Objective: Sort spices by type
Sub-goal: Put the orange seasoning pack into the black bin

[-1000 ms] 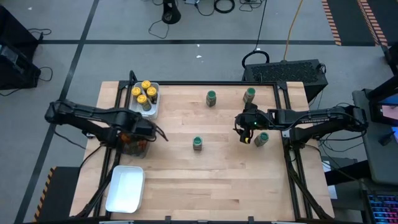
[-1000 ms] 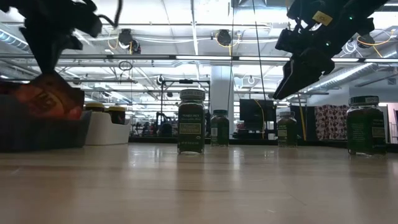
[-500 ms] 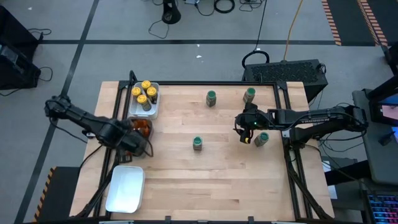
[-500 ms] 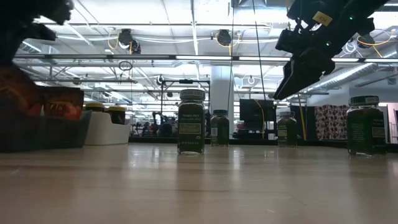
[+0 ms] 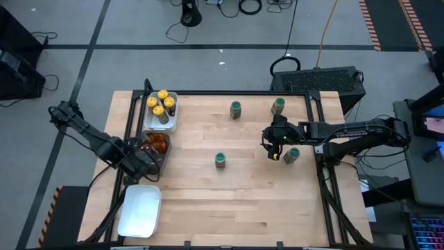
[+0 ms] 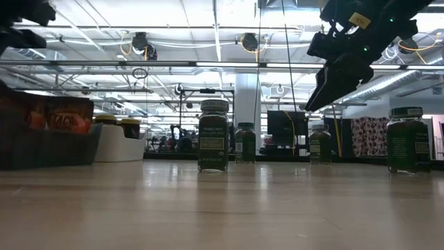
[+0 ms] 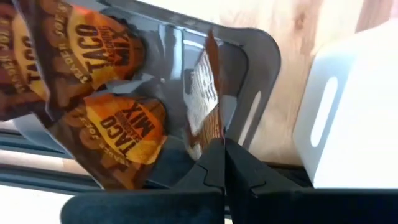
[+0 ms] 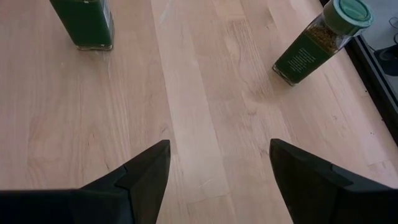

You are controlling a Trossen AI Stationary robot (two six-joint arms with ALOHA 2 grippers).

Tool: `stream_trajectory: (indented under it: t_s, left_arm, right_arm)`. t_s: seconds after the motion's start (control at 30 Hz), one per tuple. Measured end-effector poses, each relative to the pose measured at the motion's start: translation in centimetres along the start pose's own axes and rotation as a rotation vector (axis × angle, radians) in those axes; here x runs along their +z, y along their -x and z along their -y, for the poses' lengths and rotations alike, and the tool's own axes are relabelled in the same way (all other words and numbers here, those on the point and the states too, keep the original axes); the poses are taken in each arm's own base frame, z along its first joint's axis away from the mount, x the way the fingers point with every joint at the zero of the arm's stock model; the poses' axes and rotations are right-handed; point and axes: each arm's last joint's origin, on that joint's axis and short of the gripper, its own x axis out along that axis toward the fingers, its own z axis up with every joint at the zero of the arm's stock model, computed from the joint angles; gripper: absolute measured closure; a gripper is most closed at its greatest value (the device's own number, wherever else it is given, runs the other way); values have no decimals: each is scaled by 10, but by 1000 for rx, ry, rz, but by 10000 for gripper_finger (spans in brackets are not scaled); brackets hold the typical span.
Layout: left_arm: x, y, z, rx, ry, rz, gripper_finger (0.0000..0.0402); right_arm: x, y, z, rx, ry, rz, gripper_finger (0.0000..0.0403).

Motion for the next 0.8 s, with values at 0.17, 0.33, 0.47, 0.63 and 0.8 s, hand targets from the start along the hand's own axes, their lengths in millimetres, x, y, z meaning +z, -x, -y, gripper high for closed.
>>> stream_trajectory:
  t_s: [0.17,0.33,0.47,0.63,0.8]
  left_arm:
    - [-3,-4,1,4,-22,-17,390]
    - [-8,-8,-2,42,-29,-60,357]
    - [-9,-10,-2,51,-29,-70,325]
    - [-10,-16,-3,67,-26,-89,284]
    - [-12,-18,-3,66,146,-113,257]
  right_arm:
    - [1,0,0,0,-2,8,145]
    - [1,0,0,0,-3,14,145]
    - [1,0,0,0,-3,14,145]
    - [1,0,0,0,-3,14,145]
    - [1,0,0,0,0,14,145]
